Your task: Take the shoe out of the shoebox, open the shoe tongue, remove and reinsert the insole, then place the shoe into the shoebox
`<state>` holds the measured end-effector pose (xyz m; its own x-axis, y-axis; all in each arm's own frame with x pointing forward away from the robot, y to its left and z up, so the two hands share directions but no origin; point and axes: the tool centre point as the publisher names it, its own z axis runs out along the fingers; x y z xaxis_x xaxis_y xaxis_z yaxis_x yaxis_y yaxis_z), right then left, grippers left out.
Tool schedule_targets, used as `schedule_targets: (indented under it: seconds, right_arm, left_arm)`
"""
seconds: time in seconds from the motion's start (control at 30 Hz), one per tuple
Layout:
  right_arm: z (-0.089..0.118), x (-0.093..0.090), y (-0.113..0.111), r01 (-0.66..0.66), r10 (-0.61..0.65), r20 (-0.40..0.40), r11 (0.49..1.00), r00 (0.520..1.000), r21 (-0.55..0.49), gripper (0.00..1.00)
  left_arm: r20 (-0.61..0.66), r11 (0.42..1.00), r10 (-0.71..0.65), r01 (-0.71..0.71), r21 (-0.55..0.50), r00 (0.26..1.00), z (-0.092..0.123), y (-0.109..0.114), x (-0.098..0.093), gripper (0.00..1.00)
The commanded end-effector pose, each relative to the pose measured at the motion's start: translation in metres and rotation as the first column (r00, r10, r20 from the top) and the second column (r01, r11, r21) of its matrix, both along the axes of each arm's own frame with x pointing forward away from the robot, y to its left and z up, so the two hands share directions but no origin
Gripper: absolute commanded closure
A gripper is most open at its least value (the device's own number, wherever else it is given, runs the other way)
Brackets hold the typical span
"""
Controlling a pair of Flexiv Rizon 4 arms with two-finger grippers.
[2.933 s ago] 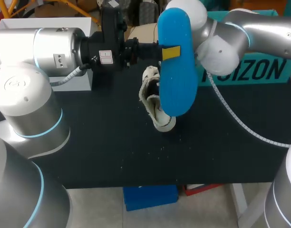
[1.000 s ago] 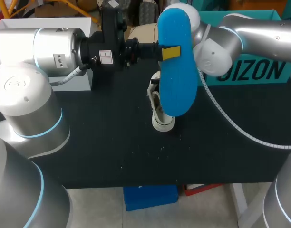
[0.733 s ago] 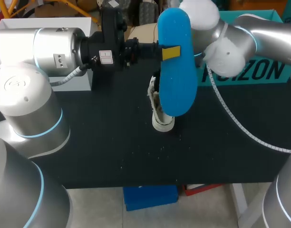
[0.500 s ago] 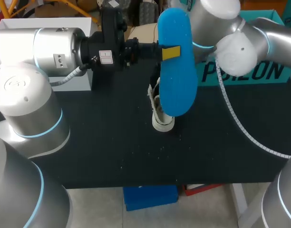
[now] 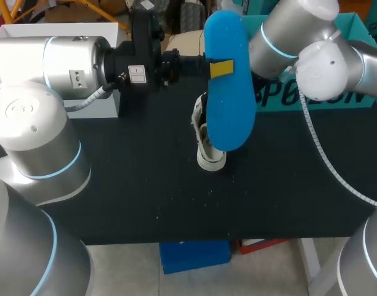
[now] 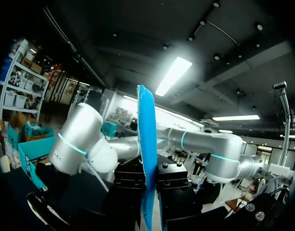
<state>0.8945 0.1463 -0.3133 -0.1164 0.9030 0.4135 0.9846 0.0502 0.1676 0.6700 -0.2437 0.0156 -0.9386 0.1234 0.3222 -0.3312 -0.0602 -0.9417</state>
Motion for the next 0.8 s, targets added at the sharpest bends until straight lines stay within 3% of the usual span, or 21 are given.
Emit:
schedule_targets:
  seconds: [0.03, 0.2, 0.43, 0.8]
  right_arm:
    - [0.010, -0.011, -0.027, 0.098, -0.096, -0.017, 0.986, 0.995, 0.132, 0.00]
    - [0.023, -0.012, -0.036, 0.202, -0.179, -0.101, 0.930, 0.979, 0.308, 0.00]
    - [0.038, -0.015, -0.035, 0.262, -0.176, -0.213, 0.822, 0.961, 0.505, 0.00]
    - [0.057, -0.012, -0.029, 0.212, -0.135, -0.168, 0.742, 0.977, 0.636, 0.00]
  left_arm:
    - [0.000, 1.000, 0.003, -0.003, -0.001, 1.000, -0.001, -0.001, -0.001, 1.00]
    - [0.000, 1.000, 0.003, -0.003, -0.001, 1.000, -0.001, -0.001, -0.001, 1.00]
    - [0.000, 1.000, 0.003, -0.003, -0.001, 1.000, -0.001, -0.001, -0.001, 1.00]
    - [0.000, 1.000, 0.003, -0.003, -0.001, 1.000, -0.001, -0.001, -0.001, 1.00]
